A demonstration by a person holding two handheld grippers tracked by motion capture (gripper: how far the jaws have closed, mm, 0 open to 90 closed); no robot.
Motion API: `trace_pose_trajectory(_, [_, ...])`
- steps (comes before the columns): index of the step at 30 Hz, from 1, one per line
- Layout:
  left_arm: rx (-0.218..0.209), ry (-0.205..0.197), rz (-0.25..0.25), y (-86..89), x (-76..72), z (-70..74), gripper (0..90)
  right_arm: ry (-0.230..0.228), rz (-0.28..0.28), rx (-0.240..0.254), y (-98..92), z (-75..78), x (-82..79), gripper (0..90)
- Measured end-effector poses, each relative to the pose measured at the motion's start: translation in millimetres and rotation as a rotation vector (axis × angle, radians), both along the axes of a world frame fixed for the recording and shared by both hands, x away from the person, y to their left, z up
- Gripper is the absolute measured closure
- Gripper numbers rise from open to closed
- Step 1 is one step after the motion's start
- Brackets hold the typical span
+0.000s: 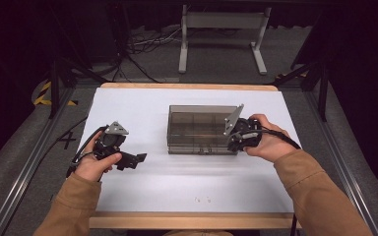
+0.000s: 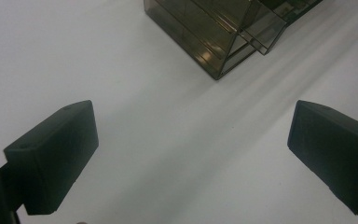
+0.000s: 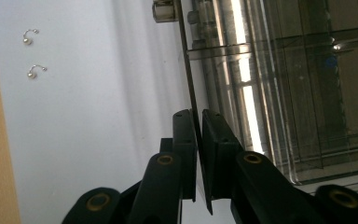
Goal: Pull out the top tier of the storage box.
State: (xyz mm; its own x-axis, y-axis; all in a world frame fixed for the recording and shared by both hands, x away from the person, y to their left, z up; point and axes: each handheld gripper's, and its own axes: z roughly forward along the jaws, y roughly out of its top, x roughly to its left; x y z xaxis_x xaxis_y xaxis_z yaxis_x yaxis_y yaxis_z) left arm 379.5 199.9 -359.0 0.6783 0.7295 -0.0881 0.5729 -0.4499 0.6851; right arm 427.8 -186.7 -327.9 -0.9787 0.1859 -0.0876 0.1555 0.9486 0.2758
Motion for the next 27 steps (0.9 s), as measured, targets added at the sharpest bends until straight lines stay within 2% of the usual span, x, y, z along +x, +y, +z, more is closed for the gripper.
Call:
trace_pose_trajectory(3, [-0.001, 0.0, 0.001, 0.1, 0.0, 0.0, 2.3, -0.004, 0.028, -0.006, 3.0, 0.7, -2.6, 85.4])
trace_pose_trajectory(5, [-0.002, 0.0, -0.001, 0.2, 0.0, 0.0, 2.3, 0.003, 0.027, -0.017, 3.4, 1.3, -5.3, 85.6])
trace_pose_trajectory(16, [0.001, -0.001, 0.001, -0.2, -0.2, 0.1, 2.3, 0.013, 0.064, -0.017, 2.4, 4.0, -18.1, 86.6])
trace_pose_trajectory(27, [-0.004, 0.001, 0.007, 0.2, -0.5, 0.5, 2.3, 0.0, 0.106, -0.01, 3.8, 4.3, -30.0, 87.5])
